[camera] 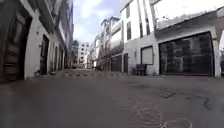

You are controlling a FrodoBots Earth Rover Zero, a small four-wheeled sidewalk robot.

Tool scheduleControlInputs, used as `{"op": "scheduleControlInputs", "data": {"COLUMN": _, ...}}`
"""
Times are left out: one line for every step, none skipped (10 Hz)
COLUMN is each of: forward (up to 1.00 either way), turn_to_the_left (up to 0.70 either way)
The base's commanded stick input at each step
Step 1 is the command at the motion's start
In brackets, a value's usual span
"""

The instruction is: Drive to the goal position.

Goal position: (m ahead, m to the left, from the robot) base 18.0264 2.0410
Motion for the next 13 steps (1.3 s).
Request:
{"op": "scheduleControlInputs", "data": {"forward": 1.00, "turn_to_the_left": 0.00}}
{"op": "scheduleControlInputs", "data": {"forward": 1.00, "turn_to_the_left": 0.00}}
{"op": "scheduleControlInputs", "data": {"forward": 1.00, "turn_to_the_left": 0.00}}
{"op": "scheduleControlInputs", "data": {"forward": 1.00, "turn_to_the_left": 0.00}}
{"op": "scheduleControlInputs", "data": {"forward": 1.00, "turn_to_the_left": 0.00}}
{"op": "scheduleControlInputs", "data": {"forward": 1.00, "turn_to_the_left": 0.00}}
{"op": "scheduleControlInputs", "data": {"forward": 1.00, "turn_to_the_left": 0.00}}
{"op": "scheduleControlInputs", "data": {"forward": 1.00, "turn_to_the_left": 0.00}}
{"op": "scheduleControlInputs", "data": {"forward": 1.00, "turn_to_the_left": 0.00}}
{"op": "scheduleControlInputs", "data": {"forward": 1.00, "turn_to_the_left": 0.00}}
{"op": "scheduleControlInputs", "data": {"forward": 1.00, "turn_to_the_left": 0.00}}
{"op": "scheduleControlInputs", "data": {"forward": 1.00, "turn_to_the_left": 0.00}}
{"op": "scheduleControlInputs", "data": {"forward": 1.00, "turn_to_the_left": 0.00}}
